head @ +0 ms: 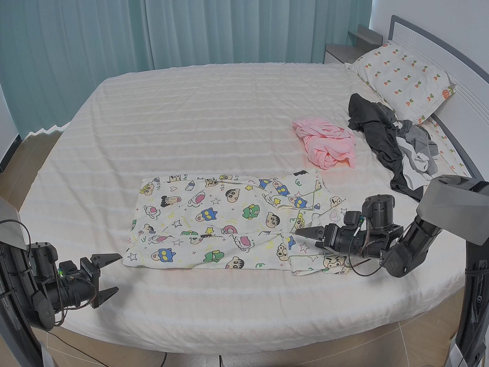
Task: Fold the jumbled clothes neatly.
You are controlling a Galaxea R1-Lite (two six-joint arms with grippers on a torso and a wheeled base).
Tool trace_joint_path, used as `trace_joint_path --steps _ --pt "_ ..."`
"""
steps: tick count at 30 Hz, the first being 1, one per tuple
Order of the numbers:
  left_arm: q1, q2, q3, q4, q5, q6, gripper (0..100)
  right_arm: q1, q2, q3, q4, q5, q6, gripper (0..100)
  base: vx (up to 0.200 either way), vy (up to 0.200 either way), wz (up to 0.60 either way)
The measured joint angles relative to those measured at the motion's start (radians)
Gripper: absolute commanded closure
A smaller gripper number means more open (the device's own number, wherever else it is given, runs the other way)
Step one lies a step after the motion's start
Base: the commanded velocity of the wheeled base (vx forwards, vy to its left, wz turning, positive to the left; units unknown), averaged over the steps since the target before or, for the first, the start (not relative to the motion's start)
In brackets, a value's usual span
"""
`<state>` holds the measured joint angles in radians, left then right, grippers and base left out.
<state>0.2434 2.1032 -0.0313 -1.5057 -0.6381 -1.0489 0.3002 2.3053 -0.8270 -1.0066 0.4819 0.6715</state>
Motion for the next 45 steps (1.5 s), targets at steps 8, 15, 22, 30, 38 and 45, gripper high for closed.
trace_joint_path --steps 8,15,22,30,38,45 --pt "0.000 0.001 0.001 0.000 0.000 0.000 0 -0.022 0.031 -0.022 -0.006 0.049 0.068 0 0.000 0.000 0.00" --pt "0.000 0.001 0.001 -0.005 -0.003 0.001 0 -0.018 -0.021 -0.010 -0.014 0.050 0.072 0 0.000 0.000 0.00" --pt "0.000 0.000 0.000 -0.041 -0.004 -0.007 0 0.002 -0.140 0.040 -0.062 0.044 0.072 0 0.000 0.000 0.00" --pt "0.002 -0.001 -0.001 -0.045 0.003 -0.008 0 0.008 -0.157 0.054 -0.113 0.016 0.069 0 0.000 0.000 0.00" --pt "0.007 -0.003 -0.001 -0.045 0.006 -0.008 0 0.010 -0.157 0.056 -0.113 0.016 0.071 0 0.075 0.000 0.00" --pt "0.014 -0.001 -0.002 -0.045 -0.001 -0.002 0 0.009 -0.157 0.056 -0.113 0.015 0.071 0 0.200 0.000 0.00"
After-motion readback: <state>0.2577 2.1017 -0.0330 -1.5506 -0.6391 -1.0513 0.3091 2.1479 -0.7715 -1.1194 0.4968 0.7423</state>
